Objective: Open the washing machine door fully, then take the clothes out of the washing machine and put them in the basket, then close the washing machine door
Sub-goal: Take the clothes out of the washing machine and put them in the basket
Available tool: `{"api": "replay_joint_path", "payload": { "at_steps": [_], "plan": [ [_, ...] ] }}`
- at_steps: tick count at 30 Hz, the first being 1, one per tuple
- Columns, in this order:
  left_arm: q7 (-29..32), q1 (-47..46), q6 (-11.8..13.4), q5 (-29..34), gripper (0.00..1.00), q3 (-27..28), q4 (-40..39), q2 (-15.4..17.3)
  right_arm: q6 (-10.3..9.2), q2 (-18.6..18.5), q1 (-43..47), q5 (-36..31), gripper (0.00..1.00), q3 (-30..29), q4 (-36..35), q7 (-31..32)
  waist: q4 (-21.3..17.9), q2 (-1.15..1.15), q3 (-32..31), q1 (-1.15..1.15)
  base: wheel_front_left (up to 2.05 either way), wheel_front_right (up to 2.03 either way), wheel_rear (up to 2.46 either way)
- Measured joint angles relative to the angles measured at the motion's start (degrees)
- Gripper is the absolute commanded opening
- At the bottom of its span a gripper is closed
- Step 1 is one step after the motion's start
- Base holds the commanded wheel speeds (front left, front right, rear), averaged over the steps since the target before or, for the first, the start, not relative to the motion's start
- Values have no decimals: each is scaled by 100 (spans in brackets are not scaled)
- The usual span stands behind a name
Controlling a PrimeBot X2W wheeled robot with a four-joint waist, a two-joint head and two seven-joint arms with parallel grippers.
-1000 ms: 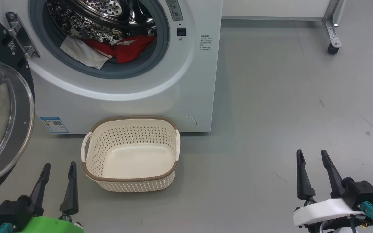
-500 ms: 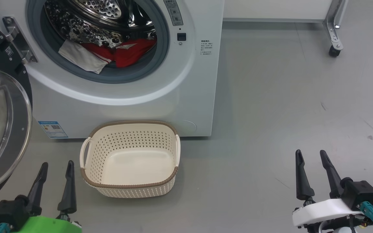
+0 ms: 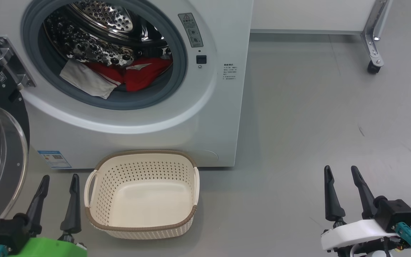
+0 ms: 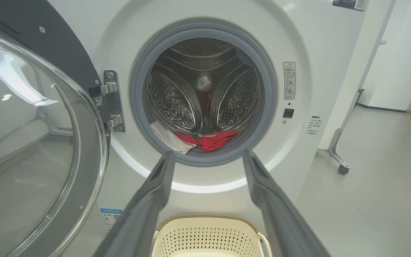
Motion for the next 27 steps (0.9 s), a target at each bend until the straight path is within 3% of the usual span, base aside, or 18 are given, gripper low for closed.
{"api": "replay_joint_path", "payload": {
  "at_steps": [14, 27],
  "plan": [
    [0, 20, 0, 104, 100, 1, -31, 5, -5, -1, 0, 5, 100, 30, -4, 0, 10, 0, 77, 0, 79, -79, 0],
    [0, 20, 0, 208, 100, 0, -54, 7, -52, -1, -7, 8, 100, 68, -14, 0, 13, 0, 174, 0, 24, -24, 0]
  ]
}}
